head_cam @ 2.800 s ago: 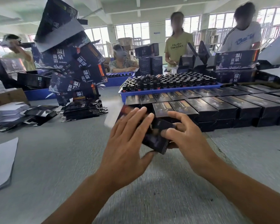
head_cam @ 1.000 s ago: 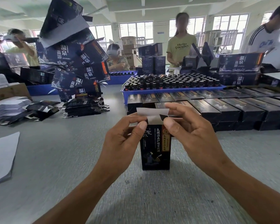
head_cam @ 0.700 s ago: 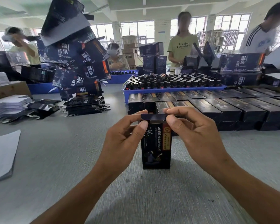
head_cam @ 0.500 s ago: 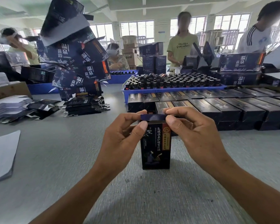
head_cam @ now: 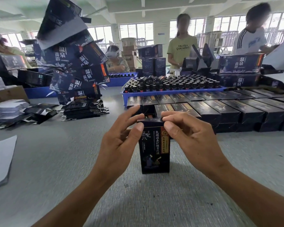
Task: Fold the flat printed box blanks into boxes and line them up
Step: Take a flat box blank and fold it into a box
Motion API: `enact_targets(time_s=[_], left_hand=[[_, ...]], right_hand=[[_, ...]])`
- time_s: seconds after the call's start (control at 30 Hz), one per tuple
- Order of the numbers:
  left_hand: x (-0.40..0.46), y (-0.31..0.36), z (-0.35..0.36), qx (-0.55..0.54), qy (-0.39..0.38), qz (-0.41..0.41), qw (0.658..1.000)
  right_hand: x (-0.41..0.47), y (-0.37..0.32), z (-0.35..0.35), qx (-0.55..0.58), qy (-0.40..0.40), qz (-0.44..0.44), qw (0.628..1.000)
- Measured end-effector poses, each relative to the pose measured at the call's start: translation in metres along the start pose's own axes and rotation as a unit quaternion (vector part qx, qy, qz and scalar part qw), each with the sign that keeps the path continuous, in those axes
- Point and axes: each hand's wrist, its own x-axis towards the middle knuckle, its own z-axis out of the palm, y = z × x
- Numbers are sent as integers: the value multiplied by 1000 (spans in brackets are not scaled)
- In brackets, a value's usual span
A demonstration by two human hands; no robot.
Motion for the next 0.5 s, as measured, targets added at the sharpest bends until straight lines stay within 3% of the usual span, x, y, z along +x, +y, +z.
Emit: enact_targets(time_s=[0.3, 0.5], left_hand=[[5, -4, -10, 135, -7, 112, 984], [7, -6, -11, 154, -11, 125, 980]], right_hand=[[0, 5, 1, -34, 3, -16, 999], [-3, 10, 4, -56, -8, -10, 998]])
